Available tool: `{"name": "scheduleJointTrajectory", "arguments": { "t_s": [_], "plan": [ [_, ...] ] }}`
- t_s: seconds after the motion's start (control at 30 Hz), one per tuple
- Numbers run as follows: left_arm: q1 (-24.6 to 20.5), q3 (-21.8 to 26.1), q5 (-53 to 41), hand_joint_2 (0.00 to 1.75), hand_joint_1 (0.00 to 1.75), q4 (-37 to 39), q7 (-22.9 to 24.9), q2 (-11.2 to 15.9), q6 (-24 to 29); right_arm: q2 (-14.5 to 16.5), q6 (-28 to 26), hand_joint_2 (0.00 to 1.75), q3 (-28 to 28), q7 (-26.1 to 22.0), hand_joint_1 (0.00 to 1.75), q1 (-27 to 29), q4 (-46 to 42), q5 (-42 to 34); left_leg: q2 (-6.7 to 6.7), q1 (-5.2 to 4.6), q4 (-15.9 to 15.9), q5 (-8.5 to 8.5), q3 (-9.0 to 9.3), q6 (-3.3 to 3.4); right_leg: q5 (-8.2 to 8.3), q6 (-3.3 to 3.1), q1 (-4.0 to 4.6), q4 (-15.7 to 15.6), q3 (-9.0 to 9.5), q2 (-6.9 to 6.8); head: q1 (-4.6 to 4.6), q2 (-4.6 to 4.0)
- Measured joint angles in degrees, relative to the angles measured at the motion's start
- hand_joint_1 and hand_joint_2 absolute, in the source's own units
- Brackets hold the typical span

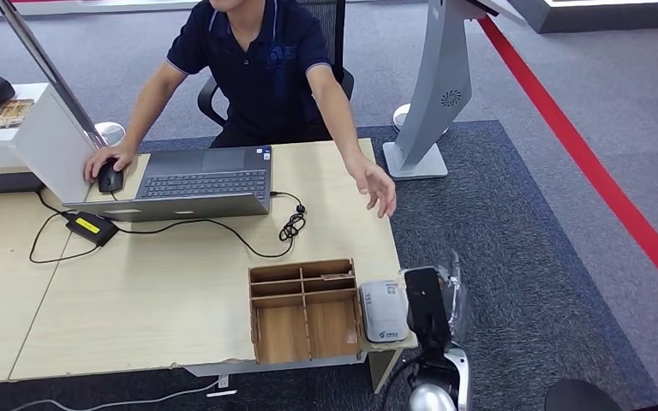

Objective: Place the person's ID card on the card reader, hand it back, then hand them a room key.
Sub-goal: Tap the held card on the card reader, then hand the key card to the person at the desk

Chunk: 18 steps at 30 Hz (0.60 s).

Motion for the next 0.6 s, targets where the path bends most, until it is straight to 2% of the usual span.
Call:
{"name": "scheduleJointTrajectory", "arguments": {
  "t_s": [0.6],
  "plan": [
    [-0.1, -1.3, -0.8, 0.0, 0.0, 0.0, 0.0, -0.1, 0.1, -1.8, 0.4, 1.75, 7.9, 3.3, 1.75, -7.8, -1.2, 0.8, -0.01, 0.02, 0.0, 0.02, -0.06, -0.03, 0.0, -0.01, 0.01, 0.0, -0.03, 0.0, 0.0, 0.0]
  ]
}}
